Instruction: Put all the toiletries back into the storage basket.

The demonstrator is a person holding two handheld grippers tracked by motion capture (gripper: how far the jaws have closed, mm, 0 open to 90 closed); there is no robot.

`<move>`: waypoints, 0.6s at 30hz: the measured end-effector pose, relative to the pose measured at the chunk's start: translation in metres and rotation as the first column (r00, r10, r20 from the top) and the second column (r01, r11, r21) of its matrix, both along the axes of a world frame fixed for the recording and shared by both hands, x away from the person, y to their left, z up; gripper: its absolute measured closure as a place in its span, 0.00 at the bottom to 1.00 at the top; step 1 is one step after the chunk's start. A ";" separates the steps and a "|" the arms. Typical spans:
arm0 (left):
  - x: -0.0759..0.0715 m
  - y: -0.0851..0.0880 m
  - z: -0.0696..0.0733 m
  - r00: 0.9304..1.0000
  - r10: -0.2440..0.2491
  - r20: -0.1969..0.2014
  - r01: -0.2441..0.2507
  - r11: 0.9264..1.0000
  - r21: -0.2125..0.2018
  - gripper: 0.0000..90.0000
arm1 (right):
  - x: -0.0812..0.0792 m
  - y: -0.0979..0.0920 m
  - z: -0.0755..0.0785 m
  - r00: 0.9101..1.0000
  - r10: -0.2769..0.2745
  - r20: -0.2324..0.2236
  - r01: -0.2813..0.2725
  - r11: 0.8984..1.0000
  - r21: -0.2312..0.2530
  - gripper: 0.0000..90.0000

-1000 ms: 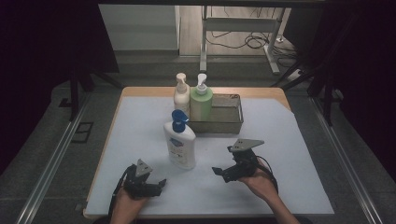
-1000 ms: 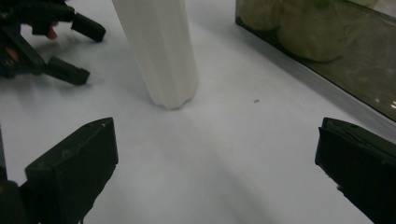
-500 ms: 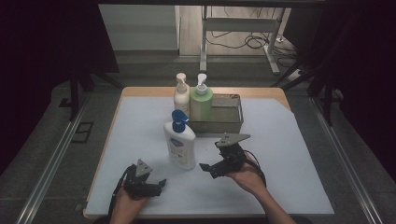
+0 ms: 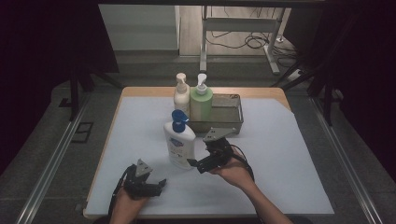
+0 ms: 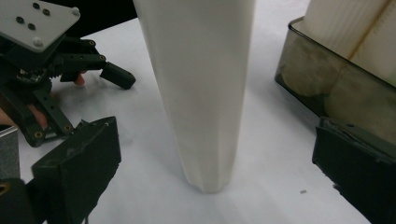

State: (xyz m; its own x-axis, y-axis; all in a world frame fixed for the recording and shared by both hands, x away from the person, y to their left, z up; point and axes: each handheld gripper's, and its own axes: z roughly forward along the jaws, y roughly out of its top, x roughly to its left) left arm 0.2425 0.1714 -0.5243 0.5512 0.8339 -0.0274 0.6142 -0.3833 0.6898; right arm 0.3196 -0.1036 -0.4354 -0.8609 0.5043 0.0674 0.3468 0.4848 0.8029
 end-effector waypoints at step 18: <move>0.000 0.000 0.000 1.000 -0.001 0.000 0.001 1.000 0.001 0.14 | 0.011 0.031 0.004 0.999 0.009 0.049 -0.010 1.000 0.006 0.18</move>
State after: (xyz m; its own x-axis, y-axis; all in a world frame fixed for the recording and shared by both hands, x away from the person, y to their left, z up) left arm 0.2425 0.1715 -0.5242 0.5519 0.8335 -0.0268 0.6141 -0.3845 0.6893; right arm 0.3304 -0.0726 -0.4315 -0.8680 0.4957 0.0280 0.3022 0.4827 0.8220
